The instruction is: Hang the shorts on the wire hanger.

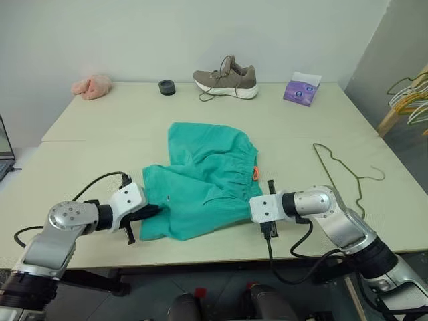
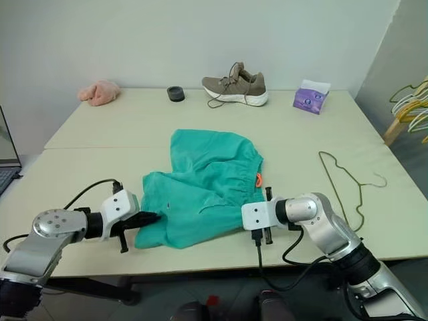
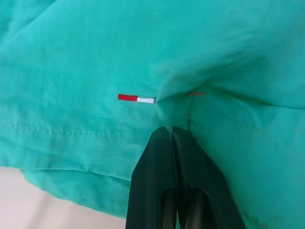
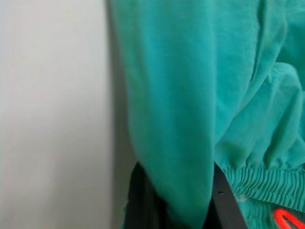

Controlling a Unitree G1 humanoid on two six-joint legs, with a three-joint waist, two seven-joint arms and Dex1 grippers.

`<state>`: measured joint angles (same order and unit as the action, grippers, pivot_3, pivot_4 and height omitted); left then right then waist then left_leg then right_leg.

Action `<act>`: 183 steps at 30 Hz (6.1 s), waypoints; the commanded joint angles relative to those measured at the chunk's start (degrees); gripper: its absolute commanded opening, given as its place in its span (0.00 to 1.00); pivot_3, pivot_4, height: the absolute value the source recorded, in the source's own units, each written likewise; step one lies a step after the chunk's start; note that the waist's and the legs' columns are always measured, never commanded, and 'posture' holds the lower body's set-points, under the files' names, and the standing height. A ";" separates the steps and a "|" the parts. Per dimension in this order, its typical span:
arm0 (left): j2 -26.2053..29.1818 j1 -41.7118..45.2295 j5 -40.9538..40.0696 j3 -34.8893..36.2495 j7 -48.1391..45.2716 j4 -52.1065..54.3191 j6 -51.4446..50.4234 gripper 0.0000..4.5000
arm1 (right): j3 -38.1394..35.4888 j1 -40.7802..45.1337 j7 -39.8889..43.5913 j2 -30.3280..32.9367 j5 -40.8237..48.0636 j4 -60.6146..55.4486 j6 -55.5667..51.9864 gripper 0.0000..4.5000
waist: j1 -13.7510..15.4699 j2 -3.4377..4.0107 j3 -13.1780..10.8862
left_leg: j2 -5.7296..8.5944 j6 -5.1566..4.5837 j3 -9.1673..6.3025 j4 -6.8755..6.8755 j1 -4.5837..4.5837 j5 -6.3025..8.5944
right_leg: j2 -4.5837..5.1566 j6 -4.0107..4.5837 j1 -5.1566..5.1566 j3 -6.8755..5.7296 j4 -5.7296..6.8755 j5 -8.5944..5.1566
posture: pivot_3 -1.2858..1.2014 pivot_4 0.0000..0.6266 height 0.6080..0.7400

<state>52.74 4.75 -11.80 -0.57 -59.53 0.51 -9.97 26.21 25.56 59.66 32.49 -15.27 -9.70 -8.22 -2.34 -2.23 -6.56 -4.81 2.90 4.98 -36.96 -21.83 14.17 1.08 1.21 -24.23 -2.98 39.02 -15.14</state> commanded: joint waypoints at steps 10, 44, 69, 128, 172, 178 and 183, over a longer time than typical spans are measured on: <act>2.24 -2.89 -2.29 4.83 -2.63 4.80 -1.79 0.00 | -0.87 -3.18 -1.85 6.47 -1.70 1.43 6.97 0.51 | 0.50 -0.03 0.02 | 0.01 0.00 -0.01 0.01 -0.02 0.00 | 0.00 0.00 0.02 -0.07 -0.02 -0.01 | 0.50 0.13 1.00; -5.65 45.39 0.08 -4.14 -7.28 -30.95 -1.45 0.00 | -9.43 37.24 7.91 -0.80 30.21 31.57 -26.54 0.01 | 0.73 -0.01 0.05 | 0.22 -0.25 -0.56 -0.11 -0.07 -0.18 | -0.17 0.34 0.17 -0.63 0.08 0.21 | 0.50 0.11 1.00; 5.43 60.10 19.43 -6.42 11.13 -58.71 33.00 0.00 | -0.72 37.01 -32.32 -4.13 -2.60 60.10 54.72 0.01 | -2.71 -0.05 0.01 | 0.25 -0.08 1.33 -0.10 -0.13 0.07 | 0.13 -0.26 -0.90 0.98 0.72 0.14 | 0.50 0.12 1.00; -0.28 3.07 -29.32 16.91 1.80 26.07 -31.48 1.00 | -35.53 -4.45 -18.14 3.81 35.30 -6.31 -26.18 1.00 | 0.69 -0.31 0.14 | -0.57 0.39 -0.03 -0.89 0.06 0.40 | -0.97 0.72 -0.66 0.78 1.45 -0.37 | 0.48 0.17 1.00; -5.86 22.80 -15.48 4.28 0.66 8.45 -16.67 1.00 | -31.90 8.13 -38.04 1.60 19.94 42.17 -27.66 0.00 | -2.64 -1.12 0.52 | -0.42 0.30 -0.13 0.00 1.16 0.42 | -1.04 0.35 0.96 1.18 -0.07 -0.19 | 0.47 0.16 1.00; -7.32 26.01 -14.19 7.17 4.45 0.28 -15.58 1.00 | -28.88 9.13 -35.98 3.40 17.19 30.31 -17.48 0.00 | -3.21 -0.27 -0.02 | -0.49 0.31 -0.05 0.10 0.93 0.42 | -1.07 0.34 0.56 1.38 -0.02 -0.18 | 0.47 0.15 1.00; -7.98 28.95 -16.38 9.53 4.86 -4.69 -18.65 1.00 | -23.94 8.88 -30.09 5.66 14.30 18.50 -6.21 0.00 | -3.31 -0.01 -0.18 | -0.54 0.33 0.15 0.20 0.59 0.41 | -1.15 0.27 0.06 1.60 0.04 -0.22 | 0.46 0.15 1.00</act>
<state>44.73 32.20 -26.96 6.96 -54.74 -4.23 -28.18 1.84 33.09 28.07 37.33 -0.09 12.77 -17.80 -5.65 -2.24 -6.75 -5.38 3.23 5.14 -36.75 -21.26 14.59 -0.08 1.46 -24.19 -1.39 39.04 -15.37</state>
